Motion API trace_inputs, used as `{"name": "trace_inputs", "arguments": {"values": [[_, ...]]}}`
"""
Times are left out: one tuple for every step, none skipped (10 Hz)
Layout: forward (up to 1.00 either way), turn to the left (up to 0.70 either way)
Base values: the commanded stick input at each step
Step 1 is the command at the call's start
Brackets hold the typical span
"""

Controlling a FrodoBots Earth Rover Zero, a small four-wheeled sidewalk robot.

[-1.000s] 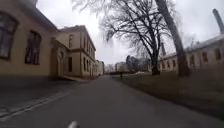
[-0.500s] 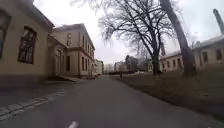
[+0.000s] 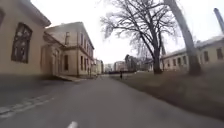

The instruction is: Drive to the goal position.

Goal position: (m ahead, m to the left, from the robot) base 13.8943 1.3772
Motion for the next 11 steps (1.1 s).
{"name": "trace_inputs", "arguments": {"values": [[1.0, 0.01], [1.0, 0.01], [1.0, 0.01], [1.0, 0.01], [1.0, 0.01], [1.0, 0.01], [1.0, 0.01], [1.0, 0.01], [1.0, 0.01], [1.0, 0.01], [1.0, 0.01]]}}
